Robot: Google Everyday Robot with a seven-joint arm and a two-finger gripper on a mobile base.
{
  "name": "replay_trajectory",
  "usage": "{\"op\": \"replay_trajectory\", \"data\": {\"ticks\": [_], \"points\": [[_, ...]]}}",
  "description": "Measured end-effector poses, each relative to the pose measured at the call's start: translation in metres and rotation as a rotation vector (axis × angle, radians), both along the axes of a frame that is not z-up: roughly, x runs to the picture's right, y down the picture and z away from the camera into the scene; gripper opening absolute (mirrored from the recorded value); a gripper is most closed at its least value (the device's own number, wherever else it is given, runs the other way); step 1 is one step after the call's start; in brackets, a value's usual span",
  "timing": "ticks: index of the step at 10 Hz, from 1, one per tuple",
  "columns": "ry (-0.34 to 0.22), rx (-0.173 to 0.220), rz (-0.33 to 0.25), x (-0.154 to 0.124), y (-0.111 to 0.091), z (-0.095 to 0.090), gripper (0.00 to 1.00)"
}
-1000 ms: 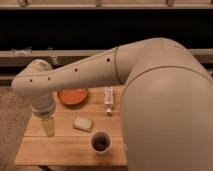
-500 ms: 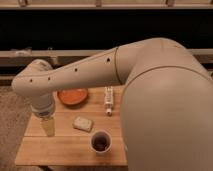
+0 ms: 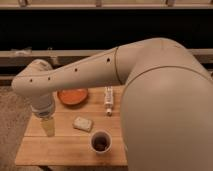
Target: Move the arm in a circular motion
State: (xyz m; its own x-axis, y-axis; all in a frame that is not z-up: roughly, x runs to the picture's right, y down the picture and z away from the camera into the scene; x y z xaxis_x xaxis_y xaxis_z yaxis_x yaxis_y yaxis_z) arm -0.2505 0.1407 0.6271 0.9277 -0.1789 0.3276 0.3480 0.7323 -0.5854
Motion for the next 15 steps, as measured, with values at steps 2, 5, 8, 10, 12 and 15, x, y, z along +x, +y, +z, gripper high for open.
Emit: {"op": "replay_trajectory", "data": {"ticks": [2, 5, 8, 10, 12, 15], "points": [[0.000, 0.000, 0.000, 0.000, 0.000, 0.000, 0.80], [0.000, 0.002, 0.000, 0.000, -0.001, -0.001, 0.80], [0.000, 0.001, 0.001, 0.000, -0.001, 0.000, 0.80], [-0.006, -0.003, -0.009, -0.001, -0.003, 0.001, 0.80], [-0.024, -0.018, -0.030, -0.007, -0.015, 0.018, 0.80], [-0.016, -0.043, -0.038, 0.004, -0.057, 0.067, 0.80]]}}
